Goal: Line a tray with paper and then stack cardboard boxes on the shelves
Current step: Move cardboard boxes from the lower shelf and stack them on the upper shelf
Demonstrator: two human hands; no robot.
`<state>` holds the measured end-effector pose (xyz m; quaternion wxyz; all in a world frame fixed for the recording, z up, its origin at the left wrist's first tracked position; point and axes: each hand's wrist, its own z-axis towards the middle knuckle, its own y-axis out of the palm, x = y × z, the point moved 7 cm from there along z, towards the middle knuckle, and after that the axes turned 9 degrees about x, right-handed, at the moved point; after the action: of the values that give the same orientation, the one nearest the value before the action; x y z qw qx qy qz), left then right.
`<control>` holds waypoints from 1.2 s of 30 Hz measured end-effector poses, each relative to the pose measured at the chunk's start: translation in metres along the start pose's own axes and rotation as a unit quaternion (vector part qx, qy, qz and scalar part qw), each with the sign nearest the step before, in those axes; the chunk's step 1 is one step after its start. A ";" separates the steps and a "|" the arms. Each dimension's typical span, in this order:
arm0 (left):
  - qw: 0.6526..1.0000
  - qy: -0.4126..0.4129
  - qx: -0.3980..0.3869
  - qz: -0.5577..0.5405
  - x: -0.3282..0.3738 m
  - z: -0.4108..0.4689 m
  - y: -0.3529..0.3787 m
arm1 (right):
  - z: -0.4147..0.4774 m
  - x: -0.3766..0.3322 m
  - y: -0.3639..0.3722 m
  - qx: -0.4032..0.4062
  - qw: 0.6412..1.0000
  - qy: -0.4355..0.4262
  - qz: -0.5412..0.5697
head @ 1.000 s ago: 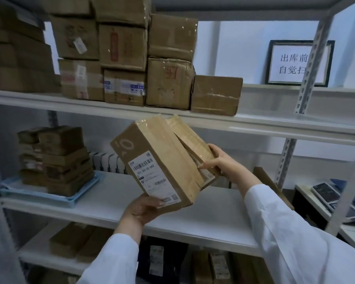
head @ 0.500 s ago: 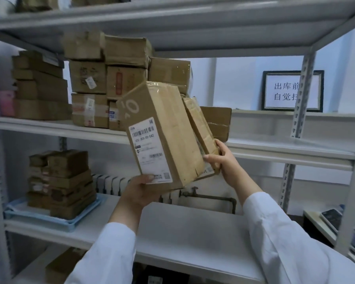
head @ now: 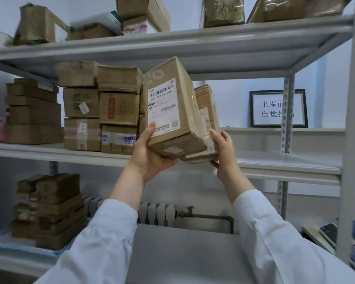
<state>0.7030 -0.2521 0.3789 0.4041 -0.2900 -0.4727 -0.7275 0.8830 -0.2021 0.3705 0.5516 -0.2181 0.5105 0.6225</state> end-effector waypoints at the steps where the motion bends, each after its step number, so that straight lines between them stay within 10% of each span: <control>1: 1.000 -0.004 0.000 -0.007 0.005 0.002 0.008 | 0.001 -0.004 0.000 0.004 1.000 0.012 0.005; 19: 0.978 -0.083 0.021 0.189 0.072 0.059 0.073 | 0.021 -0.051 0.003 -0.016 0.999 0.038 -0.019; 36: 0.956 0.031 -0.031 0.291 0.064 0.131 0.080 | 0.054 -0.060 0.026 0.011 0.996 0.058 -0.070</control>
<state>0.7447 -0.1694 0.5164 0.6037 -0.4045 -0.3326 -0.6011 0.8925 -0.1796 0.4518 0.5653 -0.2829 0.5319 0.5635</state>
